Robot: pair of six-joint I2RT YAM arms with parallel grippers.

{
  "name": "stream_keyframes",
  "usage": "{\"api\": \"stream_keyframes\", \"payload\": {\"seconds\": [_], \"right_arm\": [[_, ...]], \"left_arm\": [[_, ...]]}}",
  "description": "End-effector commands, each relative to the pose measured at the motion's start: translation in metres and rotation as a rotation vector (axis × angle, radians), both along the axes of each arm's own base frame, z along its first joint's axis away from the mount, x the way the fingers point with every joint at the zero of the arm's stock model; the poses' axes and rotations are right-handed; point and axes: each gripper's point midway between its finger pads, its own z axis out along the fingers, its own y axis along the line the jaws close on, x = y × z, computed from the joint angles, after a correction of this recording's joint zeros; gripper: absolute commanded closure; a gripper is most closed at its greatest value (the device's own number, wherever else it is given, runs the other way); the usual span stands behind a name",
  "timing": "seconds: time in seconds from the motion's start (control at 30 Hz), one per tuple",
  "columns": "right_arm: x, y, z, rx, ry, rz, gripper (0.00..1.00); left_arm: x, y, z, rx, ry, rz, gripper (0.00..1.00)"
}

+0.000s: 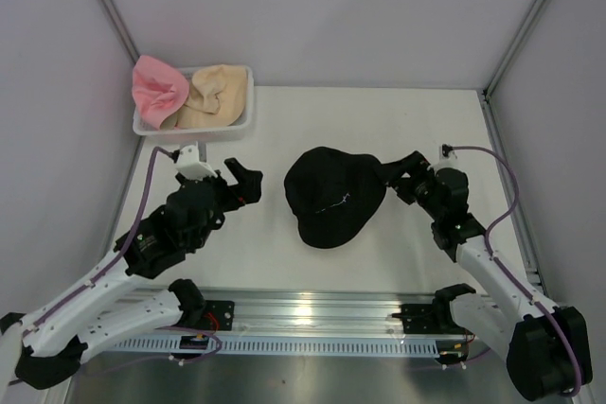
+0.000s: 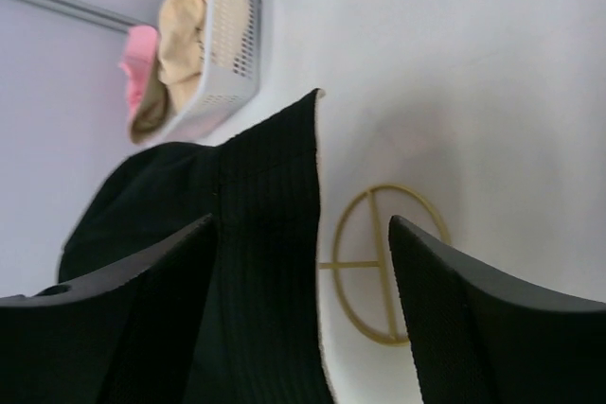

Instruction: Stack the hats

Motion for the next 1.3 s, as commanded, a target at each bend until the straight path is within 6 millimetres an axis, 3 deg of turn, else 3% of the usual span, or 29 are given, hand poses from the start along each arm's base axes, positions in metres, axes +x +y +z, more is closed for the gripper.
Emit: {"api": "stream_keyframes", "payload": {"seconds": [0.0,0.03,0.07,0.13,0.17,0.23,0.47,0.5,0.63,0.87,0.93,1.0,1.1,1.13,1.2,1.23,1.27], "right_arm": [[0.003,0.010,0.031,0.173,-0.085,-0.006,0.26],[0.002,0.013,0.031,0.191,-0.083,0.000,0.34],[0.000,0.016,0.030,0.204,-0.088,0.008,0.60],[0.000,0.016,0.027,0.197,-0.078,-0.001,0.93],[0.001,0.013,0.019,0.175,-0.050,-0.025,1.00],[-0.001,0.011,0.010,0.128,-0.041,-0.023,1.00],[-0.018,0.003,-0.022,0.016,-0.075,-0.010,1.00],[-0.022,0.001,-0.033,-0.006,-0.070,-0.013,1.00],[-0.027,-0.007,-0.046,-0.044,-0.096,-0.036,1.00],[-0.034,-0.005,-0.021,-0.124,-0.251,0.005,0.98],[-0.035,-0.003,-0.019,-0.141,-0.287,0.028,0.96],[-0.037,0.002,-0.020,-0.148,-0.321,0.048,0.96],[-0.037,0.004,-0.040,-0.146,-0.276,0.058,0.96],[-0.036,0.005,-0.042,-0.143,-0.263,0.059,0.99],[-0.033,0.008,-0.050,-0.147,-0.235,0.064,1.00],[-0.032,0.008,-0.052,-0.149,-0.227,0.062,1.00],[-0.032,0.009,-0.057,-0.155,-0.216,0.062,1.00]], "left_arm": [[-0.006,0.012,0.009,-0.030,0.029,0.022,0.00],[-0.007,0.017,0.007,-0.023,0.040,0.037,0.01],[-0.004,0.023,0.002,-0.017,0.054,0.064,0.00],[-0.002,0.027,0.005,-0.045,0.075,0.085,0.00],[0.007,0.034,0.000,-0.046,0.101,0.129,0.01],[0.015,0.030,-0.001,-0.066,0.134,0.103,0.01],[0.083,0.065,0.001,-0.067,0.187,0.265,0.01],[0.092,0.065,-0.006,-0.074,0.209,0.267,0.01],[0.120,0.083,-0.013,-0.088,0.222,0.329,0.00],[0.142,0.112,-0.006,-0.024,0.209,0.396,0.01],[0.147,0.125,0.002,-0.036,0.197,0.432,0.01],[0.151,0.135,-0.004,-0.054,0.221,0.440,0.00],[0.150,0.116,-0.010,-0.101,0.250,0.323,0.01],[0.146,0.107,-0.021,-0.112,0.272,0.276,0.01],[0.134,0.076,-0.015,-0.171,0.248,0.138,0.00],[0.129,0.067,-0.036,-0.175,0.265,0.106,0.01],[0.123,0.061,-0.037,-0.175,0.259,0.085,0.01]]}}
